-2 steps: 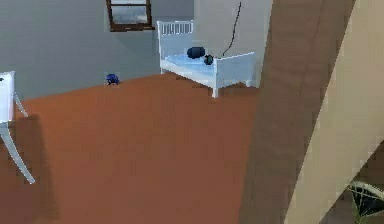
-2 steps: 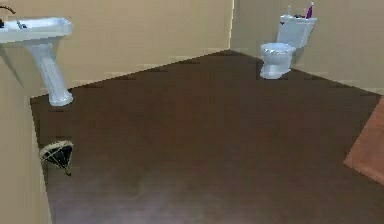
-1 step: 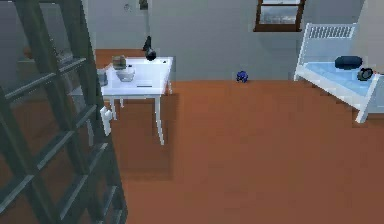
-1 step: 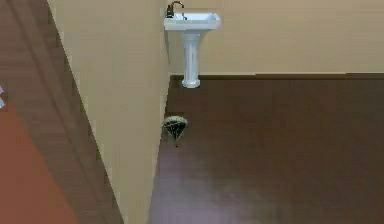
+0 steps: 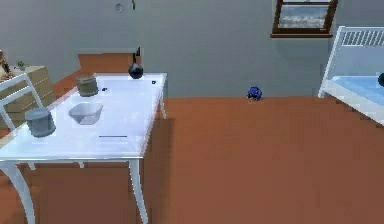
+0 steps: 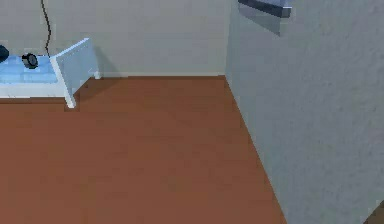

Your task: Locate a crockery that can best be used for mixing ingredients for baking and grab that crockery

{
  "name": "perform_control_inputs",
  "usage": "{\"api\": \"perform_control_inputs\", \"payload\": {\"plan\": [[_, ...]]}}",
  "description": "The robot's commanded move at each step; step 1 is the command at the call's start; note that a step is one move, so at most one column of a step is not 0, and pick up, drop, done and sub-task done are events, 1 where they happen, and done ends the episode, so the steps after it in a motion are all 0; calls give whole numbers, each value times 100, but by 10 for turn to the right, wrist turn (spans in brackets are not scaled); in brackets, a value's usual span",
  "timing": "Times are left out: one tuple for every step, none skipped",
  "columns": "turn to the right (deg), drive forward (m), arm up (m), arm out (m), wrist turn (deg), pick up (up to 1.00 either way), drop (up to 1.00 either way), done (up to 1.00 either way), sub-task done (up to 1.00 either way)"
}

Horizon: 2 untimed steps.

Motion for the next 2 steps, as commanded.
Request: {"api": "perform_control_inputs", "payload": {"plan": [[-60,0,0,0,0,0,0,0,0],[0,20,0,0,0,0,0,0,0]]}}
